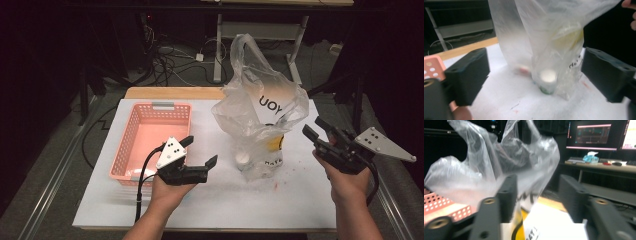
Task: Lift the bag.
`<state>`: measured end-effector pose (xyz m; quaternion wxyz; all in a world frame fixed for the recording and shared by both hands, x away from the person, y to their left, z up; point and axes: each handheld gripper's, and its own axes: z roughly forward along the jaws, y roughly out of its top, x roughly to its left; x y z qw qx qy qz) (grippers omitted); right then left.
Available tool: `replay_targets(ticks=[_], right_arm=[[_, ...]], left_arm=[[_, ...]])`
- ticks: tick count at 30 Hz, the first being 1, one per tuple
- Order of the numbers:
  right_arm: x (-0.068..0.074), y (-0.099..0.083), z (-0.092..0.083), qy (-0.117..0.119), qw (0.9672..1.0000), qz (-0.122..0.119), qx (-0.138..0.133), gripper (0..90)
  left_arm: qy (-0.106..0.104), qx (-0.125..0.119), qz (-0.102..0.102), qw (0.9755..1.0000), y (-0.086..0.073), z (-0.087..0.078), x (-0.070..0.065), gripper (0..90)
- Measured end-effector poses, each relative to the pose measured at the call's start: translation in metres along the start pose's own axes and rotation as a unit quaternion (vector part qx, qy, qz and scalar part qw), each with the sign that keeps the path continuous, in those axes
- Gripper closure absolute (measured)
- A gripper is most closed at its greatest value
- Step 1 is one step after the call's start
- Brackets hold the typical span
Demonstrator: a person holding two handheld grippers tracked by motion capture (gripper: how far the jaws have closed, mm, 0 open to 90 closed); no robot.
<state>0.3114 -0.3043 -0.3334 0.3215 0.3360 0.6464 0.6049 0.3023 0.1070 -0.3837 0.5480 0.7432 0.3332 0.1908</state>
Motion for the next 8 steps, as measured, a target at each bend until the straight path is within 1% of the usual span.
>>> replay_targets(ticks=[2,3,8], right_arm=[[-0.001,-0.007,-0.003,0.002,0.9999,0.002,0.010,30.9],[-0.001,-0.011,-0.003,0.004,0.9998,0.005,0.018,26.2],[0.002,-0.030,0.002,0.010,0.9983,-0.001,0.057,2.5]], left_arm=[[-0.003,0.009,-0.001,1.0000,-0.001,0.002,0.000,0.0],[-0.003,0.013,-0.003,0.9999,-0.002,0.002,0.001,0.0],[-0.002,0.013,-0.005,0.9999,-0.004,0.001,0.002,0.0]])
